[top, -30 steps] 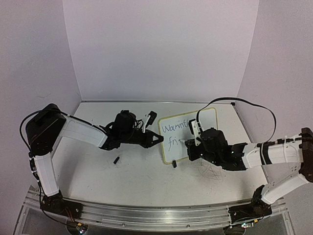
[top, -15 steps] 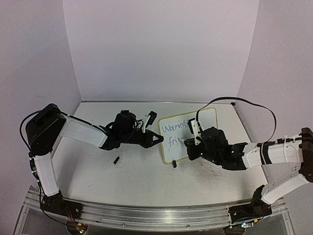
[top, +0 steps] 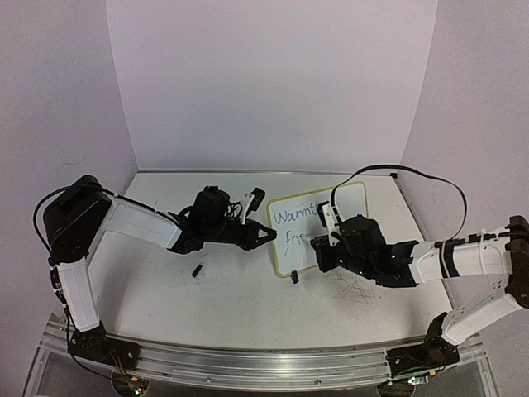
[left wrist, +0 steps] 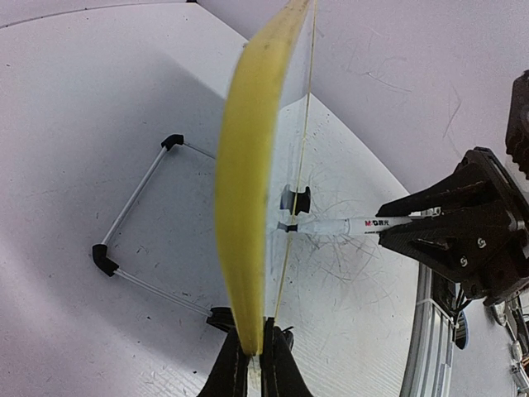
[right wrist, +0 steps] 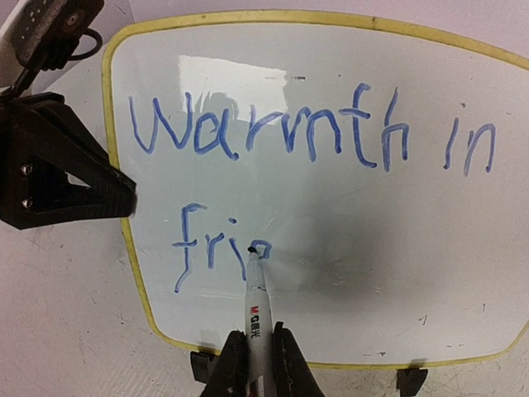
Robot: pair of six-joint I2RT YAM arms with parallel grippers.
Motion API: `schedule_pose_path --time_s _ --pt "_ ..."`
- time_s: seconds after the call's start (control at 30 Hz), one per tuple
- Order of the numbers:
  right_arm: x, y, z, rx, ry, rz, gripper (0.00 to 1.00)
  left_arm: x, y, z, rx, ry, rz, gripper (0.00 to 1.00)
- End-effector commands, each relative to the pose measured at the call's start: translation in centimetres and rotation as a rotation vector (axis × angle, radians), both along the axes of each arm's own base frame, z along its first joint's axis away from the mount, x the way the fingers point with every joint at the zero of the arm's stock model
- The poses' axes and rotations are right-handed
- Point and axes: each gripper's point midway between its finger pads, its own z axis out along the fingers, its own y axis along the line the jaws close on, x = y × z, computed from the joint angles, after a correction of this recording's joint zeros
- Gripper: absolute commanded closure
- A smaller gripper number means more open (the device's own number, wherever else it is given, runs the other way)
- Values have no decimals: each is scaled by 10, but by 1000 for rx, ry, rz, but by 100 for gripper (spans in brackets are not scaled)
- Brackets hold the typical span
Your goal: Write a sentence on the whiteboard
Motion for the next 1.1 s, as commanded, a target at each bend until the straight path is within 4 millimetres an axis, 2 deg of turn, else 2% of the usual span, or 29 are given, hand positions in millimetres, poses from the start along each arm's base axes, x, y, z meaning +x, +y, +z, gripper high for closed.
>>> schedule_pose_path --time_s 0.0,0.57,0.73,0.87,1.07 --pt "-1 -6 -3 0 15 -21 100 -16 7 -31 107 58 -25 100" --pt "-2 -15 -8 -26 18 -49 100 -17 9 -32 110 61 -21 100" --pt "6 -23 9 -9 -37 -105 100 -17 8 -33 112 61 -21 100" --pt "2 -16 29 37 -80 -52 100 -17 8 -32 110 61 -21 100" --pt "2 -12 28 42 -82 -32 100 -16 7 -31 108 56 -23 100"
